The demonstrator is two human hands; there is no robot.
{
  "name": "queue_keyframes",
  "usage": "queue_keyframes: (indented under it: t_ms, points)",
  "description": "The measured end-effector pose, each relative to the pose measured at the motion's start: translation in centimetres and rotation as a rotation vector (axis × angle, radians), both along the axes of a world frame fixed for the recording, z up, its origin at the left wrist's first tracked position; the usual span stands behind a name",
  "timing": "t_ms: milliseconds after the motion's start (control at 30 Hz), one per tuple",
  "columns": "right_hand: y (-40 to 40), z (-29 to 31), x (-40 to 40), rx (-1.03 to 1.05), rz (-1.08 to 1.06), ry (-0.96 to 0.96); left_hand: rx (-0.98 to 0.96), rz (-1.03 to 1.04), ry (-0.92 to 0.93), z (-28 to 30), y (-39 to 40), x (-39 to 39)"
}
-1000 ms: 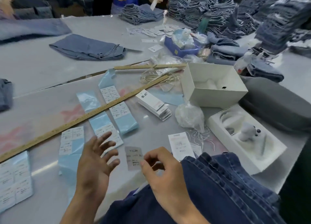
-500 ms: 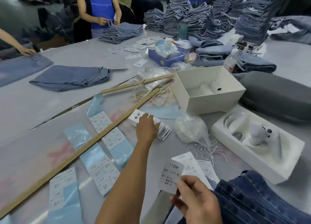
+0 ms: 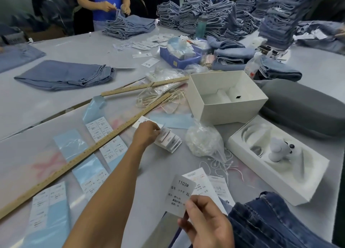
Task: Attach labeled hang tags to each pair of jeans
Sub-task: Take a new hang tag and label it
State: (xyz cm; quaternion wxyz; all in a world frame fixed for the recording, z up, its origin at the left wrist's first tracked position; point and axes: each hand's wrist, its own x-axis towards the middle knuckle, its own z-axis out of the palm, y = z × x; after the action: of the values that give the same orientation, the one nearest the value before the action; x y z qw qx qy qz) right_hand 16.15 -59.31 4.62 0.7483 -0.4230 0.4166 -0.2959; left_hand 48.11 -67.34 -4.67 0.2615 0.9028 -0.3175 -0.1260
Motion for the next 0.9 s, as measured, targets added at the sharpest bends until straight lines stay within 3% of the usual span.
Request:
queue_keyframes:
  t_ms: [133,433,567,700,900]
  points:
    - [0.2,-0.1,0.1,-0.029,-0.001,0.007,-0.048,0.146,-0.178,1.0,0.5,-0.8]
    - [0.2,0.5,0.0,-0.039,-0.002,-0.018,-0.558,0.339,-0.290,8.7,8.1,-6.0]
    - [0.0,1.9,-0.6,0.109,0.007,-0.166,-0.740,0.237,-0.163,10.1,16.1,-15.5]
    - [0.3,3.1,-1.1,0.254,0.183,-0.345,-0.789,0.257,0.046,9.3,20.1,-24.8]
    - [1.1,3.6,-1.6,0.228,0.226,-0.282,-0.833,0.321,0.189,9.2,21.6,-31.0]
